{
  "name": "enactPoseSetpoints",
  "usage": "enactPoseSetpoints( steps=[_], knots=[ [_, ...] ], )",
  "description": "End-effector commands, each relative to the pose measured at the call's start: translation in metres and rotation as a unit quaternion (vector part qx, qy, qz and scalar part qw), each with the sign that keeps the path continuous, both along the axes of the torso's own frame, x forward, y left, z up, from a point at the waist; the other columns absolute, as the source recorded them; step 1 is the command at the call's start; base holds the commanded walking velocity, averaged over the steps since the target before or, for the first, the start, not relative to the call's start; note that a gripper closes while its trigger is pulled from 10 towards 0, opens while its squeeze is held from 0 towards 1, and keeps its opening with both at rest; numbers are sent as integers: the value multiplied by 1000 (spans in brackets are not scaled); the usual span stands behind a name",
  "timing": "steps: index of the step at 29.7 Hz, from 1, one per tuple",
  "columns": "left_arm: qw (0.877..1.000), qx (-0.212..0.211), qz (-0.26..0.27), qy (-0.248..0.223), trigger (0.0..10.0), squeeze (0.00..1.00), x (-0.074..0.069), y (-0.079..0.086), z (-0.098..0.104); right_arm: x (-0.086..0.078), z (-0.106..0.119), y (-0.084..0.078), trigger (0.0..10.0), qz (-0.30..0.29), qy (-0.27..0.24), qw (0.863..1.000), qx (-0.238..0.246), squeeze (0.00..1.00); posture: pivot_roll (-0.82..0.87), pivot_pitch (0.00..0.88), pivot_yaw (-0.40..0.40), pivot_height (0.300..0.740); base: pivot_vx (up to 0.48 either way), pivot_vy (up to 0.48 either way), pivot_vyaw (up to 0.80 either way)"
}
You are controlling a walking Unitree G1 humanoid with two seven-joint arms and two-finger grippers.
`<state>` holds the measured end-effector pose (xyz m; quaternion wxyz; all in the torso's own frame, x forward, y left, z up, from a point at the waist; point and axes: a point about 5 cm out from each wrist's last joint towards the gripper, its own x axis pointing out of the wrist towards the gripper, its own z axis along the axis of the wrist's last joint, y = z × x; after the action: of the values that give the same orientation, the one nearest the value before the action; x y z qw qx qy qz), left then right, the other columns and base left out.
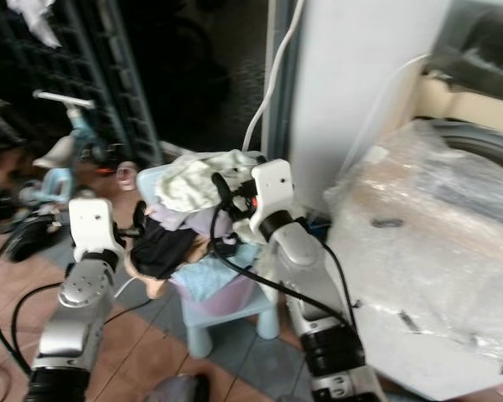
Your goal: Clothes washing
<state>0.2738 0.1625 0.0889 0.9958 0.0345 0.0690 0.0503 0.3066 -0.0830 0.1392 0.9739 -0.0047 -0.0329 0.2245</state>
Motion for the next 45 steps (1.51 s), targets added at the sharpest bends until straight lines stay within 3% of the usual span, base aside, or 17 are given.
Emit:
enactPoseSetpoints(
  steps=[1, 9, 23, 39, 45],
  knots=[
    [1000, 8, 9, -2, 10000, 0, 1, 6, 4, 3, -5, 3, 10000, -5, 16, 1000, -5, 0, -12, 0, -6, 740, 0, 0, 719],
    [1000, 6, -1, 2, 10000, 0, -2, 8, 6, 12, -15, -4, 10000, -43, 46, 998, -31, 0, -4, 0, -5, 740, 0, 0, 463],
    [1000, -9, -18, 5, 10000, 0, -1, 2, 6, 10, -25, -13, 10000, -67, 60, 995, -37, 0, -21, 0, 10, 740, 234, 0, 0],
    [1000, -9, -12, -1, 10000, 0, 0, 2, 7, 8, -31, -7, 10000, -36, 57, 995, -79, 0, -15, 0, -1, 740, 238, 0, 0],
    [1000, -7, -9, 0, 10000, 0, 1, 2, 8, 8, -34, -5, 10000, -30, 66, 994, -82, 0, -10, 0, -3, 740, 0, 0, 800]
  ],
)
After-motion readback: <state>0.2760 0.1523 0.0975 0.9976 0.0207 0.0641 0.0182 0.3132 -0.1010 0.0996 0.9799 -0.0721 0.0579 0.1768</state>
